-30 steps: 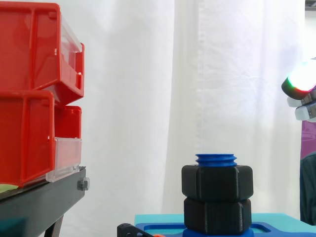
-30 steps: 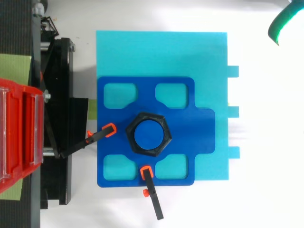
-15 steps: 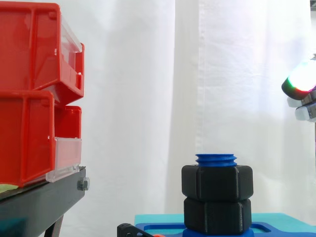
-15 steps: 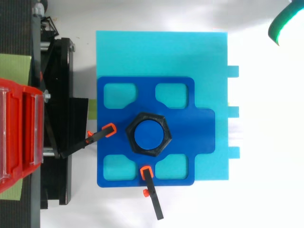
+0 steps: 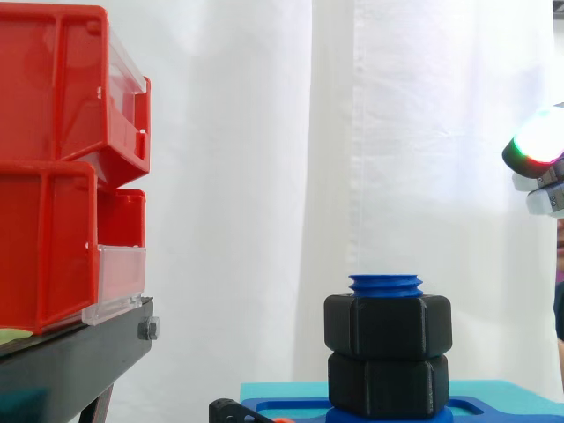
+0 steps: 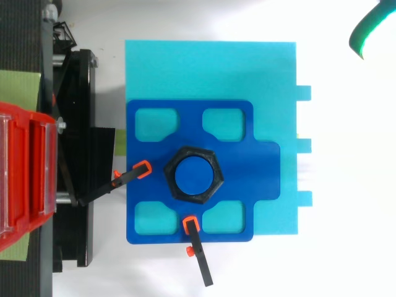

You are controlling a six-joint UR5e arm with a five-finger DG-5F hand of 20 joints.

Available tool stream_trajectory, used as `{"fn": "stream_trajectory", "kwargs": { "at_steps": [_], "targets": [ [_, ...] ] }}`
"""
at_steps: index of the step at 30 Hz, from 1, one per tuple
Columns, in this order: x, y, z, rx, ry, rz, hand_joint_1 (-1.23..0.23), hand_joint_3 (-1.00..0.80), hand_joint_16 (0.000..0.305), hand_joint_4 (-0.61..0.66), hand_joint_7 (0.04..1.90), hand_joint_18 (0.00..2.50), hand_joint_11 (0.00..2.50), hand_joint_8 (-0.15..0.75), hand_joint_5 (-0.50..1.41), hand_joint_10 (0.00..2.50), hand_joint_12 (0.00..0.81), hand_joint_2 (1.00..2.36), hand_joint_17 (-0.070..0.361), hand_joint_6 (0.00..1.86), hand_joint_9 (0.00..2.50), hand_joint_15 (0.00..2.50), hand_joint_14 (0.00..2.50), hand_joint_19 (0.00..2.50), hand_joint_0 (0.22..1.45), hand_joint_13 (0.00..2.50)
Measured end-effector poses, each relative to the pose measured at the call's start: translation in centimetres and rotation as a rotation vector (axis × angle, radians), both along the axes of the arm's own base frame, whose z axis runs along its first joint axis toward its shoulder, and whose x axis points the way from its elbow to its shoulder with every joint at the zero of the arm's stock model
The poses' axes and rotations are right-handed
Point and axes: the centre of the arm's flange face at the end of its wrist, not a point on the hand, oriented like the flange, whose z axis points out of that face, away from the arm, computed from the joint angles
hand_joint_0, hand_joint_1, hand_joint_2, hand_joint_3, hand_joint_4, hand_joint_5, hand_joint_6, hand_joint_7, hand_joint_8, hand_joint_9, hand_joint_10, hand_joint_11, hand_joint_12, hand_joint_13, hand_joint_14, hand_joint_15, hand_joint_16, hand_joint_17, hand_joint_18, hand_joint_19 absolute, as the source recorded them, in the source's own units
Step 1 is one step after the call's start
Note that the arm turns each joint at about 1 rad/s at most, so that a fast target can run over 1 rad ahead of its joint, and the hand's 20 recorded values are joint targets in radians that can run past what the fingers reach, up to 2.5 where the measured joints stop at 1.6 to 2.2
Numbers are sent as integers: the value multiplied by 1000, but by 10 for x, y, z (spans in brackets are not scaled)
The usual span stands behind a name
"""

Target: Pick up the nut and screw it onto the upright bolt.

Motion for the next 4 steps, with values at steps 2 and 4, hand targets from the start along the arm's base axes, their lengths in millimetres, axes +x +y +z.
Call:
{"fn": "stream_trajectory", "kwargs": {
  "at_steps": [2, 4],
  "targets": [
    [0, 0, 0, 0, 0, 0, -298, -500, 40, 52, 596, 0, 0, 172, -225, 0, 318, 1000, 90, 501, 160, 0, 0, 0, 495, 124],
    [0, 0, 0, 0, 0, 0, -297, -500, 40, 54, 644, 0, 0, 168, -225, 0, 317, 1000, 89, 501, 141, 0, 0, 0, 495, 122]
  ]
}}
